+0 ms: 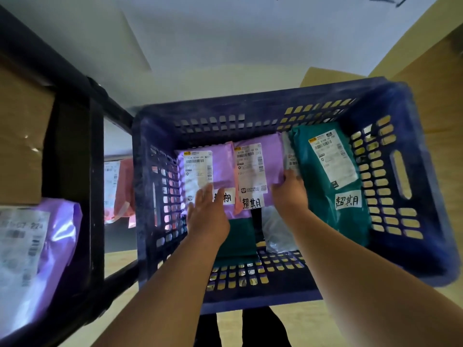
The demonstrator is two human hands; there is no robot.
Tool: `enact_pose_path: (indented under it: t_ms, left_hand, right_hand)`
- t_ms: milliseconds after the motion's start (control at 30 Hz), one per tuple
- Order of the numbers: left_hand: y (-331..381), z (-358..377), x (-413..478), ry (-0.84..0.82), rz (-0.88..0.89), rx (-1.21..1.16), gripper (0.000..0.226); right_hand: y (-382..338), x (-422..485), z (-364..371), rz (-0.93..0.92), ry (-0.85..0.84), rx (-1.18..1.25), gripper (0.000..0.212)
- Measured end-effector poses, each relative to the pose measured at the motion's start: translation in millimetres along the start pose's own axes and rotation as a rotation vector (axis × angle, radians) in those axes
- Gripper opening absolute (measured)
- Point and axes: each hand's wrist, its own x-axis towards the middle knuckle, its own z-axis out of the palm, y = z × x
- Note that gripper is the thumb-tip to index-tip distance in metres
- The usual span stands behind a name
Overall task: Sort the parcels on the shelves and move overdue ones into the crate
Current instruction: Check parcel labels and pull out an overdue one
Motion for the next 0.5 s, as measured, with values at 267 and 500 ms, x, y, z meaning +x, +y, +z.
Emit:
enact_pose_path:
  t_ms: [267,500]
  left_hand:
    - [-3,-12,-14,-0.039,0.009,0.032,0.088]
    - [0,-35,-54,-0.001,0.087,0.122,0.085]
  right_hand:
    - [-6,-21,-15,0.004,0.036,-0.009,0.050]
    - [-11,-74,-39,-0.038,0.064,0.025,0.056]
